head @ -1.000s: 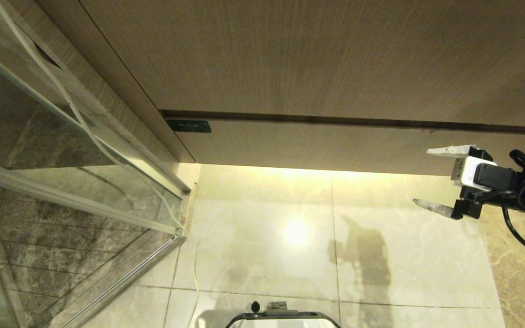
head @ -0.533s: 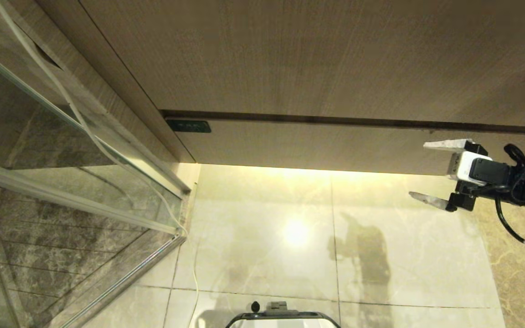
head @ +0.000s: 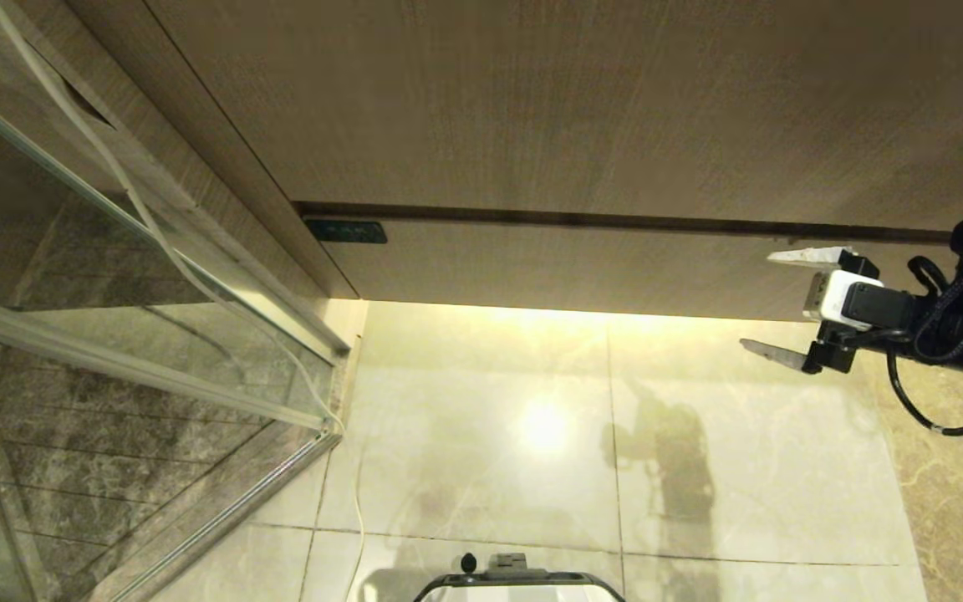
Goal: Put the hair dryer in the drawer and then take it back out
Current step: Pull open the drawer
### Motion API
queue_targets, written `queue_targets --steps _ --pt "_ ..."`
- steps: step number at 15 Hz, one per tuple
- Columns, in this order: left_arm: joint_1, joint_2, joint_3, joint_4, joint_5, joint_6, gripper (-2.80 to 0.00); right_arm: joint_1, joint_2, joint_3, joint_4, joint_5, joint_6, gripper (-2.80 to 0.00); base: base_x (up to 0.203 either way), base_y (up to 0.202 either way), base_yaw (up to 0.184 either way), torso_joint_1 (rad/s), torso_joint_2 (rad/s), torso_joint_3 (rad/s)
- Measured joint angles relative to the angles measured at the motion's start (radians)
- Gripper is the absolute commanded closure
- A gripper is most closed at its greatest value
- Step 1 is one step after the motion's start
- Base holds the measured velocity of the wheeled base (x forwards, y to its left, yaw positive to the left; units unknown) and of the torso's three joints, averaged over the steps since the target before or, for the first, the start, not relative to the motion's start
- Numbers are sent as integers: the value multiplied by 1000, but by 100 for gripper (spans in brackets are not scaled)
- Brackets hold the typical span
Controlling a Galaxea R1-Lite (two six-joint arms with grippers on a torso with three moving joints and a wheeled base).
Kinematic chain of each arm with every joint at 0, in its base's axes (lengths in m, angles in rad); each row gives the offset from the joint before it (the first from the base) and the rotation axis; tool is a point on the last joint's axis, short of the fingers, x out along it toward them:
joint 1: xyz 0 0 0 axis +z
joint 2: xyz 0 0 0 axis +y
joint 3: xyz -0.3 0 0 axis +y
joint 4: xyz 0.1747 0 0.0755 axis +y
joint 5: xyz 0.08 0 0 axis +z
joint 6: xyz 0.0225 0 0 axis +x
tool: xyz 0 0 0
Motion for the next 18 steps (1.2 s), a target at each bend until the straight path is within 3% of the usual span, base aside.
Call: queue_targets --steps 18 --pt "0 0 0 0 0 0 0 -6 104 -119 -66 -1 37 -280 0 0 0 0 0 0"
